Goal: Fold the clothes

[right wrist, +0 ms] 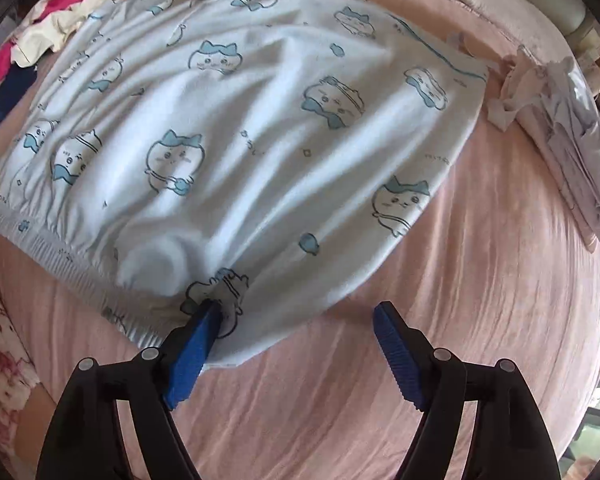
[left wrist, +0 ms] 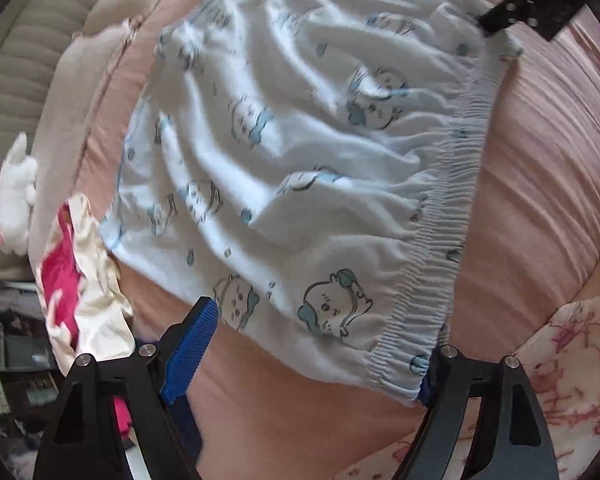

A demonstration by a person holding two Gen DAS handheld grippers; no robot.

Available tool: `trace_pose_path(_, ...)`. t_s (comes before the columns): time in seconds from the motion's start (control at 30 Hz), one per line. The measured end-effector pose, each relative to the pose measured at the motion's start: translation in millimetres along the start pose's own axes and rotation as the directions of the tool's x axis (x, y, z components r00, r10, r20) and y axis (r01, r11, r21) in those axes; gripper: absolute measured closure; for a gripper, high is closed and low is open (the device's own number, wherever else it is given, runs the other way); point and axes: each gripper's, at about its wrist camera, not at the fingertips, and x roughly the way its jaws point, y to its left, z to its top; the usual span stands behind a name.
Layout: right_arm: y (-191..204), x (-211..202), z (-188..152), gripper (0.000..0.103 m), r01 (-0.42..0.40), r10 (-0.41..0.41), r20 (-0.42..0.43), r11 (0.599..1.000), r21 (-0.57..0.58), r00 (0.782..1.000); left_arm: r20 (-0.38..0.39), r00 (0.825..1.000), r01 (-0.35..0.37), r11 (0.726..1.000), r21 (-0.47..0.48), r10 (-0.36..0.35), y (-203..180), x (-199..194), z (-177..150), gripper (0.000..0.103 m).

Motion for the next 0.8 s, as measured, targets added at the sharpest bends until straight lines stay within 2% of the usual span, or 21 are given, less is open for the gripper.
trace_pose_path(0.03, -3, -1, -2, 0.025, 0.027, -0.027, -0.012, 1.000, -0.014, 1.000, 0.040, 0.999, -0.024, 0.999, 0.026, 0.023, -4, -7, 2, 0.021)
trace_pose_path(0.07, -6, -3, -5, 0.025, 0.043, -0.043, -0.013, 0.999, -0.021, 0.999, 0.073, 0.997, -0.017, 0.999, 0.037, 0.015, -4, -13, 4, 0.021)
trace_pose_path(0.2, -14, -16, -13, 0.025, 0.072, -0.072, 0.020, 0.997, -0.025, 0.997, 0.137, 0.981, 0.135, 0.990, 0.033, -0.139, -10, -50, 2, 0.020)
trace_pose_path(0.23, -17, -22, -14, 0.025, 0.035, -0.035, 0.051, 0.999, -0.005, 0.998, 0.139, 0.978, 0.155, 0.988, 0.019, -0.156, -10, -51, 2, 0.020)
trace_pose_path(0.27, -21, -29, -14, 0.025, -0.037, 0.035, 0.097, 0.999, 0.029, 0.995, 0.138, 0.976, 0.172, 0.985, -0.026, -0.167, -10, -55, 3, 0.020)
trace_pose_path(0.33, -22, -32, -12, 0.023, -0.123, 0.112, 0.145, 0.990, 0.068, 0.983, 0.133, 0.974, 0.199, 0.972, -0.127, -0.182, -8, -61, 4, 0.020)
trace_pose_path(0.4, -22, -32, -9, 0.023, -0.191, 0.171, 0.184, 0.977, 0.097, 0.968, 0.113, 0.978, 0.202, 0.937, -0.285, -0.177, 9, -62, 0, 0.020)
trace_pose_path(0.43, -21, -30, -10, 0.023, -0.178, 0.161, 0.175, 0.980, 0.086, 0.971, 0.108, 0.976, 0.214, 0.907, -0.363, -0.188, 23, -52, 0, 0.020)
trace_pose_path(0.47, -18, -27, -12, 0.023, -0.130, 0.121, 0.144, 0.990, 0.055, 0.982, 0.093, 0.974, 0.227, 0.879, -0.420, -0.208, 34, -38, 0, 0.020)
trace_pose_path(0.5, -16, -23, -15, 0.023, -0.083, 0.080, 0.115, 0.996, 0.022, 0.990, 0.059, 0.972, 0.231, 0.867, -0.442, -0.229, 38, -27, -1, 0.020)
trace_pose_path(0.53, -13, -19, -17, 0.018, -0.036, 0.037, 0.087, 0.999, -0.013, 0.996, 0.015, 0.970, 0.223, 0.869, -0.442, -0.242, 38, -15, -3, 0.020)
trace_pose_path(0.6, -8, -12, -22, 0.007, 0.055, -0.052, 0.035, 0.995, -0.085, 0.998, -0.108, 0.968, 0.178, 0.924, -0.338, -0.226, 21, 4, -8, 0.020)
trace_pose_path(0.63, -6, -8, -24, 0.005, 0.099, -0.098, 0.012, 0.987, -0.123, 0.995, -0.154, 0.963, 0.173, 0.943, -0.284, -0.223, 11, 9, -12, 0.019)
trace_pose_path(0.67, -10, -6, -27, 0.005, 0.108, -0.110, -0.015, 0.986, -0.129, 0.994, -0.189, 0.957, 0.174, 0.955, -0.241, -0.222, 4, 11, -16, 0.019)
trace_pose_path(0.7, -19, -6, -30, 0.005, 0.090, -0.096, -0.046, 0.990, -0.108, 0.994, -0.200, 0.953, 0.181, 0.957, -0.228, -0.228, 2, 8, -18, 0.019)
trace_pose_path(0.77, -32, -11, -33, 0.005, 0.030, -0.033, -0.054, 0.998, -0.055, 0.998, -0.208, 0.951, 0.184, 0.960, -0.211, -0.228, 5, -1, -19, 0.019)
trace_pose_path(0.8, -39, -14, -34, 0.005, -0.003, 0.002, -0.049, 1.000, -0.027, 0.999, -0.175, 0.956, 0.192, 0.955, -0.225, -0.233, 9, -8, -17, 0.019)
